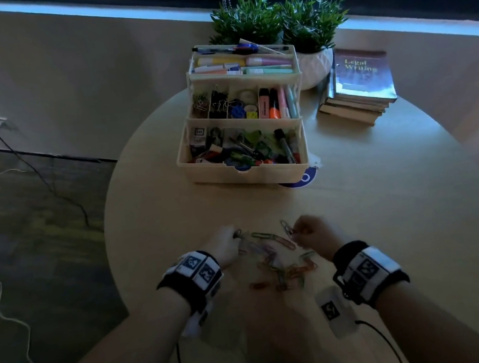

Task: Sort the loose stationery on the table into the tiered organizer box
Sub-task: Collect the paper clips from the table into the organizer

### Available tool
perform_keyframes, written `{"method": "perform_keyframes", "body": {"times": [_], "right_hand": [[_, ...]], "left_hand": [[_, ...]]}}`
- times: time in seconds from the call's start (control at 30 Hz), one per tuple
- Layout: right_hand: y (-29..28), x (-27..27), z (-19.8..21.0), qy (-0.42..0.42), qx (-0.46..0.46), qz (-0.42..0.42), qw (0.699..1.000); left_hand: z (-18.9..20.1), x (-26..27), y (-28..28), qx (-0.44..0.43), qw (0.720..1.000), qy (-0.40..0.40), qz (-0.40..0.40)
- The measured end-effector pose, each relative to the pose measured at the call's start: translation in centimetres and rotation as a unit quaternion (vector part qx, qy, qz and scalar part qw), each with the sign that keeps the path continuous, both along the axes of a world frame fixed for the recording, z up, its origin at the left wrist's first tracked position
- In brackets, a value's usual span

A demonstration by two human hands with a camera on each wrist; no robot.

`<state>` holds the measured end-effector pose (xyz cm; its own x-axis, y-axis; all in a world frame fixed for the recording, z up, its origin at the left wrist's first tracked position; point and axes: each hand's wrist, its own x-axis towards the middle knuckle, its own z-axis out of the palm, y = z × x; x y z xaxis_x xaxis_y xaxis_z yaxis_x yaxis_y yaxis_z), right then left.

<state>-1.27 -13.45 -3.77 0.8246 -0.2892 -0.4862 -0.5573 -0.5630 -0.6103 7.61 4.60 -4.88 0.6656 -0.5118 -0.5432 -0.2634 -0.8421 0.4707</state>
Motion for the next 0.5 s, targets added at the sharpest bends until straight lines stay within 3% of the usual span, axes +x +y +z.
{"method": "perform_keyframes", "body": {"times": [0.07,0.1,0.2,0.23,0.3,0.37,0.4,0.43,0.5], "right_hand": [[-0.9,-1.0,0.3,-0.07,0.206,-0.119,0.969],[-1.2,-1.4,0.7,-0.088,0.307,-0.171,0.932],[-2.0,-2.7,0.5,-0.095,0.52,-0.268,0.806],[-2.1,-2.8,0.3,-0.095,0.573,-0.287,0.762],[-2.1,-2.8,-0.2,-0.103,0.619,-0.307,0.716],[-1.7,-2.0,-0.2,-0.091,0.598,-0.331,0.724],[-1.5,-1.5,-0.1,-0.081,0.562,-0.345,0.748],[-1.4,-1.0,-0.2,-0.063,0.518,-0.346,0.78],[-0.8,0.0,-0.1,-0.048,0.375,-0.292,0.878]], "left_hand": [[0.1,0.0,0.8,-0.126,0.984,0.065,0.113],[0.4,-0.2,1.2,-0.209,0.952,0.12,0.189],[1.1,-0.8,1.6,-0.383,0.791,0.307,0.365],[1.2,-1.0,1.5,-0.403,0.757,0.341,0.385],[1.2,-1.4,1.0,-0.423,0.718,0.375,0.406],[1.2,-1.6,0.4,-0.428,0.698,0.391,0.42],[1.2,-1.6,0.0,-0.425,0.698,0.394,0.422],[1.1,-1.6,-0.4,-0.421,0.702,0.393,0.418],[1.1,-1.5,-1.1,-0.416,0.714,0.386,0.411]]}}
